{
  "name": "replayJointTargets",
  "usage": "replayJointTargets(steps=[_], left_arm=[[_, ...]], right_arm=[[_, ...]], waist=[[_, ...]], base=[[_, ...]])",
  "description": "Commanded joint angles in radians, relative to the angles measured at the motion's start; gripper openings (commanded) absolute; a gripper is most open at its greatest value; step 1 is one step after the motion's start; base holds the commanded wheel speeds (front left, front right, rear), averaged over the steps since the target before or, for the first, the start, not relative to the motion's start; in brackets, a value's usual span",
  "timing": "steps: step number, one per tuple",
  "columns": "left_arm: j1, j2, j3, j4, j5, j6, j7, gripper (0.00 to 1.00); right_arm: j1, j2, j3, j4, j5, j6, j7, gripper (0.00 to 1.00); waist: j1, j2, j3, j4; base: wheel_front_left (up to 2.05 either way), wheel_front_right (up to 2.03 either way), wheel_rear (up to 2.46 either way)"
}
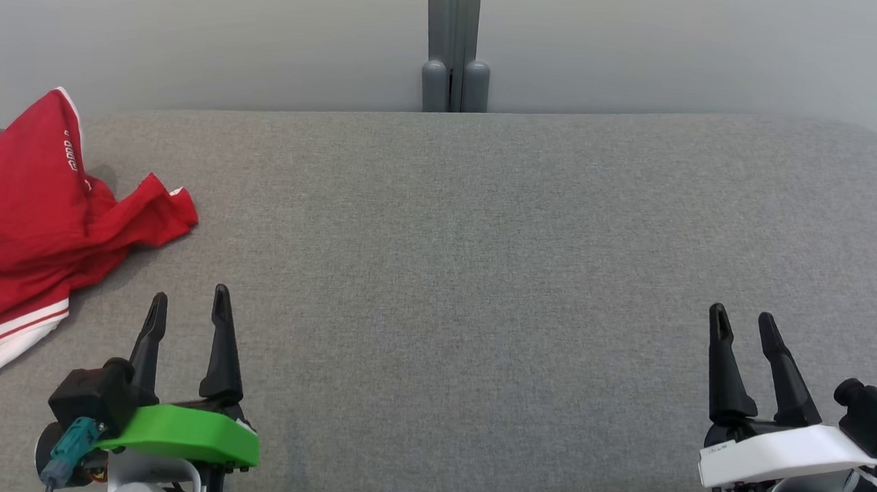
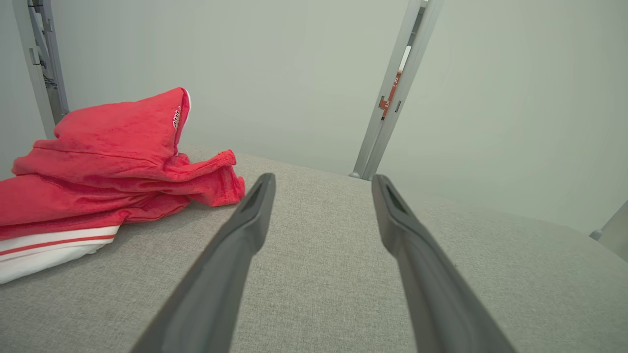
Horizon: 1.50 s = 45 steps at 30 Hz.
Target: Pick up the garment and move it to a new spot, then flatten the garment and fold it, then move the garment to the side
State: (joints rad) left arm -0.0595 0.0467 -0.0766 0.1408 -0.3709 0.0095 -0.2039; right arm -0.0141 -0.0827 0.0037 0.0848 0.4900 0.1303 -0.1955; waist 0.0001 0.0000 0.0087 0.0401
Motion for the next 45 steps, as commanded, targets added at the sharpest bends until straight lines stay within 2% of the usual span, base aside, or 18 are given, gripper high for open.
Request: replayJointTargets(steps=[1,13,30,45], left_arm=[[-0.013,0.008,-0.005,0.0,0.024,0.006,-0.007,1.0],[-0.01,0.019,-0.015,0.011,0.104,0.016,-0.031,1.0],[0.01,0.03,-0.038,-0.021,0.183,0.03,-0.01,1.0],[0.018,0.04,-0.04,-0.033,0.15,0.031,0.032,1.0]], right_arm=[[0.003,-0.006,0.0,-0.007,-0.024,0.0,-0.01,1.0],[0.012,-0.005,-0.001,-0.02,-0.135,0.001,0.0,1.0],[0.029,0.004,-0.009,-0.045,-0.257,0.001,0.006,1.0],[0.032,0.009,-0.019,-0.032,-0.229,0.001,0.031,1.0]], waist=[[0.0,0.0,0.0,0.001],[-0.0001,0.0,-0.006,0.008],[-0.0001,0.0,-0.016,0.018],[-0.0001,0.0,-0.012,0.02]], base=[[0.0,0.0,0.0],[0.0,0.0,0.0],[0.0,0.0,0.0],[0.0,0.0,0.0]])
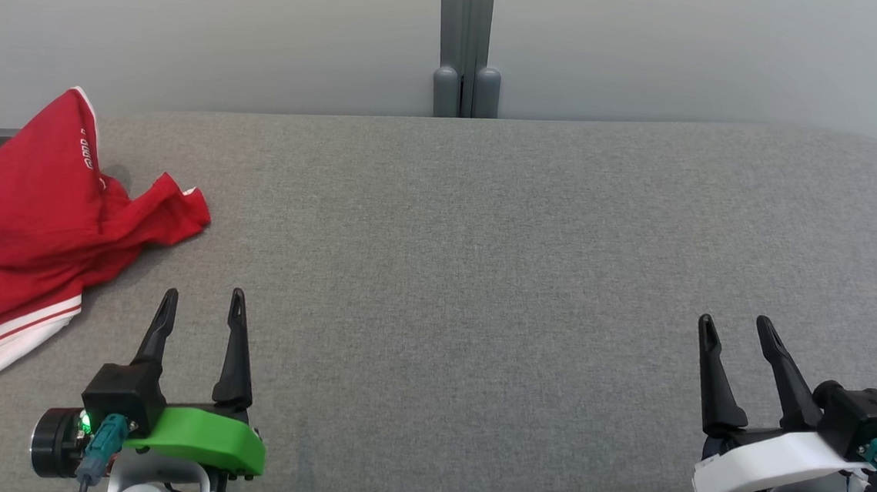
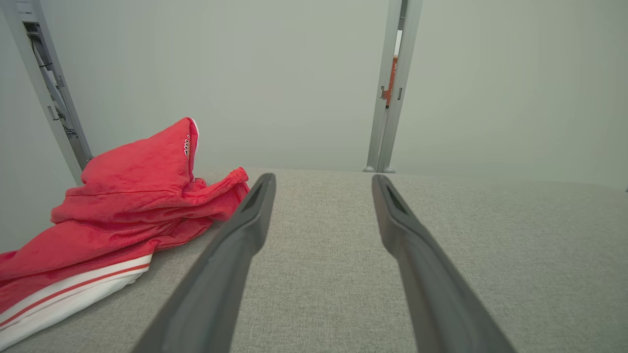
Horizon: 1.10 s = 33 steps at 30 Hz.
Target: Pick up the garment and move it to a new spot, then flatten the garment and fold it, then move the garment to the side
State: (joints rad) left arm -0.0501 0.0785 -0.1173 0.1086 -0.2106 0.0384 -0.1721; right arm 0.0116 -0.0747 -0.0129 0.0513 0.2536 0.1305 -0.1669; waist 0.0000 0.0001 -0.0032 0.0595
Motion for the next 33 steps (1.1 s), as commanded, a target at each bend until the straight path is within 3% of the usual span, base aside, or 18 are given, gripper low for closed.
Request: replayJointTargets(steps=[1,33], left_arm=[[0.009,0.01,0.0,-0.003,-0.01,0.003,0.004,1.0],[0.021,0.031,-0.017,-0.018,-0.032,0.024,0.037,1.0]], right_arm=[[0.005,0.001,-0.003,0.002,0.009,0.0,0.003,1.0],[0.015,0.004,-0.009,0.009,0.031,0.0,0.031,1.0]], waist=[[0.0,-0.0001,0.001,0.0],[0.0,-0.0001,-0.005,0.004]], base=[[0.0,0.0,0.0],[0.0,0.0,0.0]])
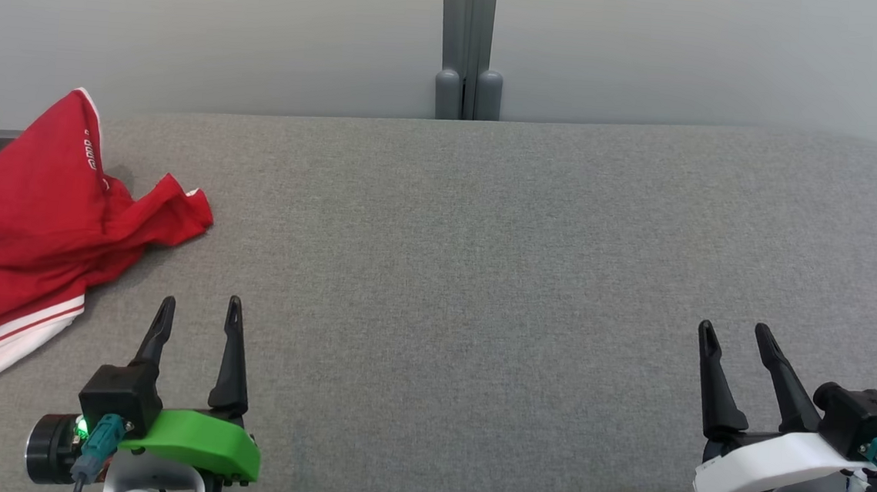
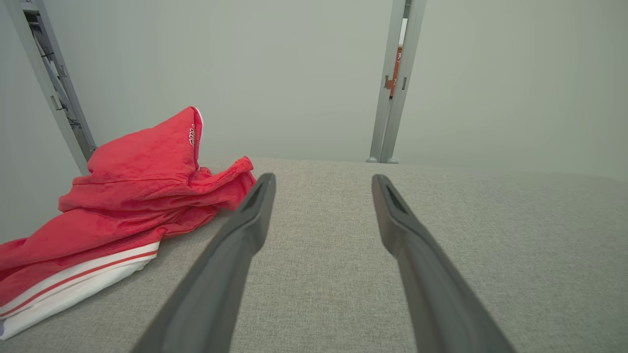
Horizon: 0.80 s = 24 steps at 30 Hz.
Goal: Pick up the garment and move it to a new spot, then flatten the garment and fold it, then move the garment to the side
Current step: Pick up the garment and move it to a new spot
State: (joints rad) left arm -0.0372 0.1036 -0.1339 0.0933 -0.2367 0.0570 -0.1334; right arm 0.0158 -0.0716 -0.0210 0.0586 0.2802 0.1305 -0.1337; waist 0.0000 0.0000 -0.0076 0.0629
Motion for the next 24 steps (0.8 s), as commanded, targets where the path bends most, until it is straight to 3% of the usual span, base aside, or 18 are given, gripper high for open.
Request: replayJointTargets(steps=[1,11,24], left_arm=[[0.007,0.007,0.0,-0.002,-0.007,0.006,-0.003,1.0],[0.003,0.017,-0.003,-0.001,-0.007,0.014,-0.008,1.0],[0.002,0.037,0.01,0.002,-0.016,0.025,-0.016,1.0]], right_arm=[[0.011,0.001,-0.001,0.002,0.005,0.0,-0.002,1.0],[0.014,0.004,0.002,-0.002,0.002,0.0,-0.008,1.0],[0.02,0.007,0.009,0.002,0.003,0.0,-0.012,1.0]], waist=[[0.0,0.0,0.0,0.001],[0.0,0.0,0.001,0.021],[0.0,0.0,0.004,0.131]], base=[[0.0,0.0,0.0],[0.0,0.0,0.0],[0.0,0.0,0.0]])
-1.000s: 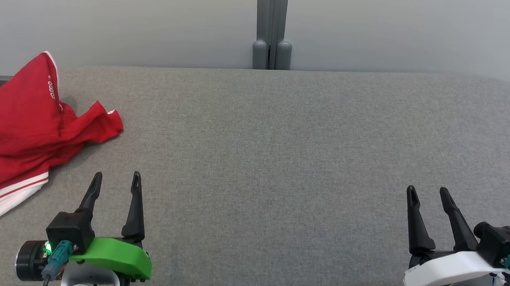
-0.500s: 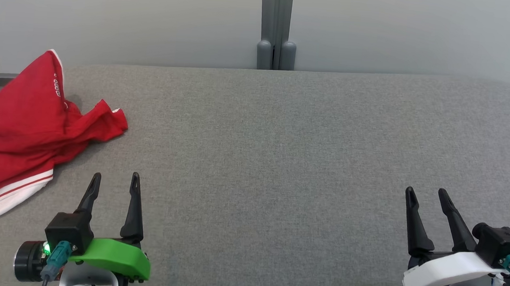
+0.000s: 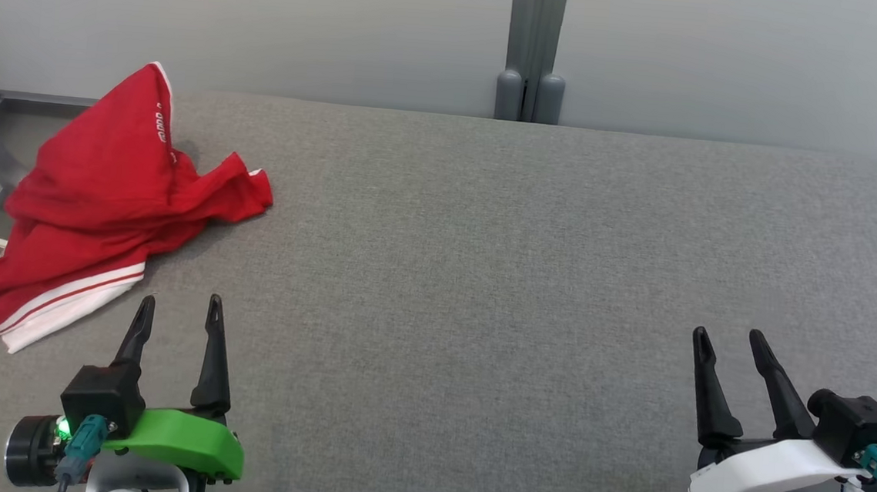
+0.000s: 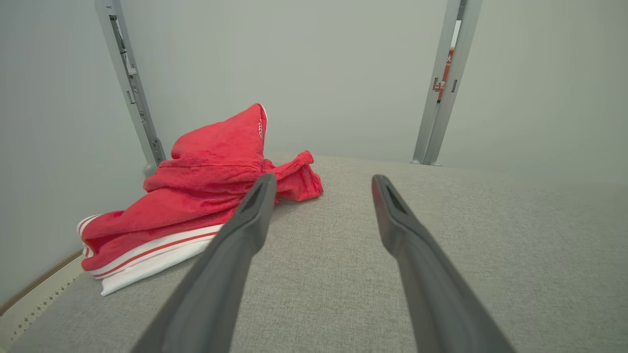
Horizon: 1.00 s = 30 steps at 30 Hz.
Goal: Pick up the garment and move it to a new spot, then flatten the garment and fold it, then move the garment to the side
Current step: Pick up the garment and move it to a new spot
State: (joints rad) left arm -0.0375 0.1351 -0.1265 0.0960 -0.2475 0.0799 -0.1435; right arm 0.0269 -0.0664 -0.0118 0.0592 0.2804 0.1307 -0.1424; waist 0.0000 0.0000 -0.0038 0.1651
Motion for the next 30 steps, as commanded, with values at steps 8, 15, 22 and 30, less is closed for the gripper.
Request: replayJointTargets(steps=[8,15,22,30], left_arm=[[-0.001,0.021,0.007,0.0,-0.007,0.008,-0.008,1.0],[0.012,0.034,0.019,-0.014,-0.01,0.023,-0.008,1.0],[0.021,0.043,0.03,-0.017,-0.019,0.032,-0.017,1.0],[0.029,0.048,0.037,-0.014,-0.029,0.042,-0.027,1.0]], right_arm=[[0.014,0.003,-0.002,0.005,0.001,0.0,-0.009,1.0],[0.017,0.006,0.0,0.01,-0.001,0.0,-0.012,1.0],[0.015,0.007,0.001,0.007,-0.007,0.0,-0.009,1.0],[0.014,0.008,0.007,0.005,-0.011,0.0,-0.006,1.0]], waist=[[0.0,0.0,0.006,0.123],[0.0,0.0,0.01,0.202],[0.0,0.0,0.02,0.272],[0.0,0.0,0.028,0.314]], base=[[0.0,0.0,0.0],[0.0,0.0,0.0],[0.0,0.0,0.0],[0.0,0.0,0.0]])
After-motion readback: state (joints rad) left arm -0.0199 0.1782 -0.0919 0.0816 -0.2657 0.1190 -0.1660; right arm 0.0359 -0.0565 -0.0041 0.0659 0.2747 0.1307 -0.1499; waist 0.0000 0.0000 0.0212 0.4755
